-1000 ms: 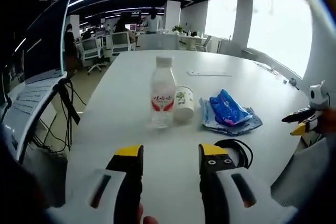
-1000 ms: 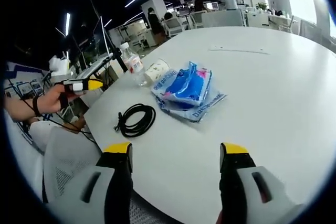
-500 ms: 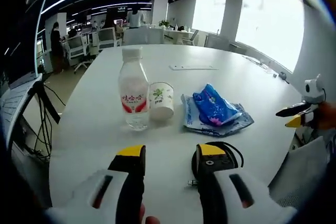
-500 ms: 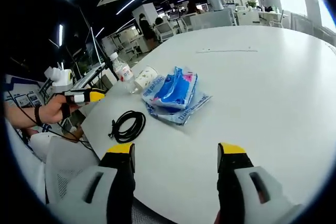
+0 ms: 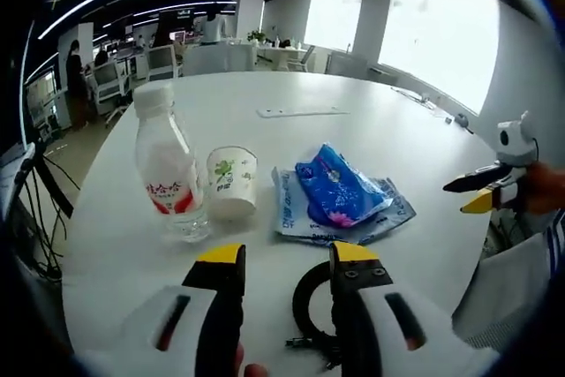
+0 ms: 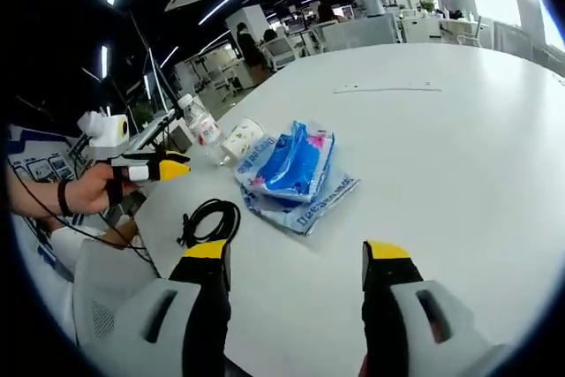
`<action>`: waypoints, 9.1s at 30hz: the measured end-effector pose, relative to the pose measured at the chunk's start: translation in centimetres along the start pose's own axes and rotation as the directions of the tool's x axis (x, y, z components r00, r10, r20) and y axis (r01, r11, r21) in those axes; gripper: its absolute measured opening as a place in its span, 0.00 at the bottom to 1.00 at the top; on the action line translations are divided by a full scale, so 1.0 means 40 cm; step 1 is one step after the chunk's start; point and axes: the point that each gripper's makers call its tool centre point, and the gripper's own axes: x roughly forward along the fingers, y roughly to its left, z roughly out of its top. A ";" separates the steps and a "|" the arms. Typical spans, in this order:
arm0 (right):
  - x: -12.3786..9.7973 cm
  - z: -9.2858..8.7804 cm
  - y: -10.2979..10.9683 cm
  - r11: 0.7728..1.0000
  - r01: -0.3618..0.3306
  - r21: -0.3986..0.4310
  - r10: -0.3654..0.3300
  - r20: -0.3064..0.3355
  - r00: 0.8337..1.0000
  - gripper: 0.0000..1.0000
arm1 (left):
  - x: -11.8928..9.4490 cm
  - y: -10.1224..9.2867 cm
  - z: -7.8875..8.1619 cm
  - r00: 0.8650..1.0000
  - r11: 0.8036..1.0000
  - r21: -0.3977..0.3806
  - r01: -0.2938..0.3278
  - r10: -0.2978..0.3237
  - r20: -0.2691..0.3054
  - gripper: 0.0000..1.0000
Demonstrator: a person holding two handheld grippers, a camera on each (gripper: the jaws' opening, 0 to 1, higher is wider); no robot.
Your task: Arrange the tabletop items into an orderly group along one side of the table until the central work area is clear of visible clutter.
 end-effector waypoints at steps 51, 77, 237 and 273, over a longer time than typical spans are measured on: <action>0.253 0.076 0.054 0.923 -0.096 -0.373 0.049 -0.134 0.990 0.01 | -0.221 0.144 -0.076 0.986 0.977 -0.141 -0.159 0.163 0.018 0.37; 0.148 0.153 -0.047 0.935 0.035 -0.352 -0.051 -0.035 0.998 0.00 | -0.239 0.135 -0.050 0.985 0.979 -0.139 -0.151 0.160 0.060 0.38; -0.082 0.029 -0.533 0.916 0.370 -0.157 -0.394 -0.173 0.903 0.01 | -0.293 0.079 -0.041 0.961 0.950 -0.188 -0.250 0.268 0.074 0.36; -0.056 -0.024 -0.474 0.928 0.371 -0.038 -0.370 -0.217 0.903 0.00 | -0.348 0.075 -0.089 0.958 0.943 -0.218 -0.253 0.275 0.078 0.35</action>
